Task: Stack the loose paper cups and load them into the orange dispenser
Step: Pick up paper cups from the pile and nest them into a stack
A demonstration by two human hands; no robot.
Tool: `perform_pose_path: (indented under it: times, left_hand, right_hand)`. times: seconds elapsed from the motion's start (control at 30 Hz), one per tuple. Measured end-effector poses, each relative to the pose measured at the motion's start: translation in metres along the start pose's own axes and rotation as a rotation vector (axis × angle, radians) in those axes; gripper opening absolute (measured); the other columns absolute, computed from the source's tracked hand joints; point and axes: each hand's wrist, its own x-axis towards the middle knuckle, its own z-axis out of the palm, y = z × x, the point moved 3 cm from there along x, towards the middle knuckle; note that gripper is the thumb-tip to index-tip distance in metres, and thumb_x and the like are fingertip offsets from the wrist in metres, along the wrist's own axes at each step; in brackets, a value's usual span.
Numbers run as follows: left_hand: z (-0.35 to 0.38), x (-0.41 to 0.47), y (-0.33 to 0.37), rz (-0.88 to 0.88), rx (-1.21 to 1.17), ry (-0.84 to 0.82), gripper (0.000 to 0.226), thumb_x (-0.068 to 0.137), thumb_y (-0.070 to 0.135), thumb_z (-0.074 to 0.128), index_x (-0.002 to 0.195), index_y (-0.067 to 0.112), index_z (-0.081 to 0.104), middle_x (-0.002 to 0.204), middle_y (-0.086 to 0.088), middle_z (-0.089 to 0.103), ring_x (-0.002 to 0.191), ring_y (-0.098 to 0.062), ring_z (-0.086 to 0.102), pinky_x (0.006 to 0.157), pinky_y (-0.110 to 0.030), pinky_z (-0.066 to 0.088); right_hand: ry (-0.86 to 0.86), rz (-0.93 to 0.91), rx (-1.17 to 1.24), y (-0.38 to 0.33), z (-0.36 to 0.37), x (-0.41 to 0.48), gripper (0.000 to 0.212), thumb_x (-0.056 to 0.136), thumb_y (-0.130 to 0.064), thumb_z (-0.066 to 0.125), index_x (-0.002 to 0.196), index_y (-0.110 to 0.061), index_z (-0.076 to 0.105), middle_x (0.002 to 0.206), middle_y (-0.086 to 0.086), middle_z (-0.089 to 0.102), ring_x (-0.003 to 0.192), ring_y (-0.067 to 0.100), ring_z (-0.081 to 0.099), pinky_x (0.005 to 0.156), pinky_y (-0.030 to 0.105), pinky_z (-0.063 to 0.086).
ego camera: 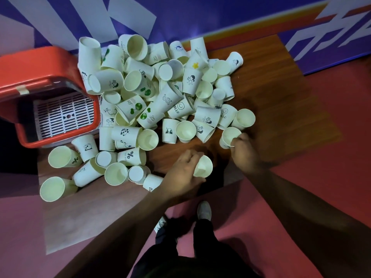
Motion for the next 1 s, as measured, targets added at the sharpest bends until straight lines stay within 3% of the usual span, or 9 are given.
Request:
perform_pose_path:
  times: [0.13, 0.23, 0.3, 0.4, 0.47, 0.57, 0.77, 0.83, 1.0]
  left_hand:
    - [-0.013, 0.021, -0.008, -0.073, -0.003, 0.102, 0.088, 0.075, 0.038, 0.084, 0.146, 0.007, 0.043, 0.141, -0.014, 0.046, 0.130, -0.031, 0.046, 0.109, -0.047, 0.042]
    - [-0.031, 0.030, -0.016, -0.086, -0.062, 0.070, 0.102, 0.071, 0.055, 0.080, 0.149, 0.006, 0.038, 0.143, -0.017, 0.044, 0.133, -0.030, 0.042, 0.112, -0.037, 0.033]
    - [-0.053, 0.032, -0.026, -0.110, -0.072, 0.155, 0.096, 0.075, 0.066, 0.069, 0.146, 0.007, 0.043, 0.138, -0.016, 0.048, 0.128, -0.027, 0.045, 0.108, -0.032, 0.034]
    - [-0.088, 0.025, -0.058, -0.168, 0.045, 0.391, 0.076, 0.080, 0.063, 0.063, 0.129, 0.006, 0.057, 0.121, -0.016, 0.057, 0.114, -0.031, 0.052, 0.101, -0.040, 0.043]
    - [-0.101, 0.017, -0.080, -0.222, 0.154, 0.403, 0.076, 0.073, 0.059, 0.074, 0.126, 0.008, 0.057, 0.118, -0.017, 0.057, 0.111, -0.035, 0.053, 0.097, -0.046, 0.045]
    - [-0.103, 0.007, -0.099, -0.241, 0.307, 0.258, 0.082, 0.059, 0.035, 0.093, 0.129, 0.010, 0.058, 0.120, -0.019, 0.057, 0.109, -0.041, 0.055, 0.090, -0.051, 0.048]
    - [-0.090, 0.007, -0.100, -0.250, 0.440, 0.209, 0.055, 0.063, 0.013, 0.085, 0.113, 0.002, 0.066, 0.116, -0.019, 0.063, 0.106, -0.041, 0.059, 0.089, -0.048, 0.046]
    - [-0.085, 0.007, -0.103, -0.213, 0.510, 0.206, 0.041, 0.060, 0.006, 0.084, 0.098, 0.001, 0.071, 0.112, -0.019, 0.066, 0.102, -0.042, 0.061, 0.088, -0.046, 0.047]
    - [-0.083, 0.007, -0.102, -0.175, 0.650, 0.203, 0.008, 0.067, 0.007, 0.079, 0.073, 0.006, 0.075, 0.107, -0.015, 0.067, 0.097, -0.038, 0.061, 0.086, -0.043, 0.043]
  right_hand:
    - [0.034, -0.065, 0.214, -0.007, -0.007, -0.002, 0.007, 0.082, -0.007, 0.065, 0.085, -0.003, 0.069, 0.105, 0.013, 0.052, 0.088, 0.031, 0.060, 0.084, 0.039, 0.051]
    - [0.137, -0.084, 0.499, -0.020, -0.031, -0.013, 0.002, 0.081, -0.009, 0.072, 0.083, -0.008, 0.072, 0.110, 0.010, 0.044, 0.094, 0.023, 0.059, 0.088, 0.032, 0.051]
    - [0.208, -0.088, 0.616, -0.032, -0.052, -0.020, 0.004, 0.080, -0.013, 0.076, 0.081, -0.011, 0.074, 0.116, 0.008, 0.039, 0.103, 0.020, 0.055, 0.091, 0.018, 0.046]
    - [0.286, -0.174, 0.737, -0.056, -0.078, -0.030, 0.010, 0.075, -0.009, 0.081, 0.072, -0.007, 0.072, 0.126, 0.013, 0.040, 0.119, 0.021, 0.048, 0.094, 0.005, 0.033]
    - [0.268, -0.279, 0.777, -0.072, -0.083, -0.036, 0.012, 0.073, -0.007, 0.081, 0.068, -0.006, 0.071, 0.132, 0.016, 0.042, 0.126, 0.022, 0.046, 0.101, 0.012, 0.033]
    - [0.165, -0.382, 0.792, -0.091, -0.080, -0.041, 0.012, 0.073, -0.003, 0.080, 0.068, -0.009, 0.071, 0.136, 0.018, 0.044, 0.126, 0.020, 0.049, 0.099, 0.014, 0.035]
    - [0.182, -0.425, 0.743, -0.109, -0.078, -0.043, 0.010, 0.074, -0.006, 0.079, 0.072, -0.010, 0.070, 0.134, 0.015, 0.048, 0.124, 0.020, 0.051, 0.100, 0.025, 0.040]
    - [0.078, -0.425, 0.665, -0.111, -0.066, -0.044, 0.013, 0.076, -0.014, 0.079, 0.085, -0.013, 0.070, 0.135, 0.010, 0.045, 0.124, 0.018, 0.049, 0.103, 0.024, 0.040]
    - [-0.013, -0.368, 0.485, -0.122, -0.053, -0.037, 0.057, 0.073, -0.029, 0.081, 0.124, -0.026, 0.057, 0.133, 0.001, 0.040, 0.119, 0.023, 0.051, 0.099, 0.038, 0.047]
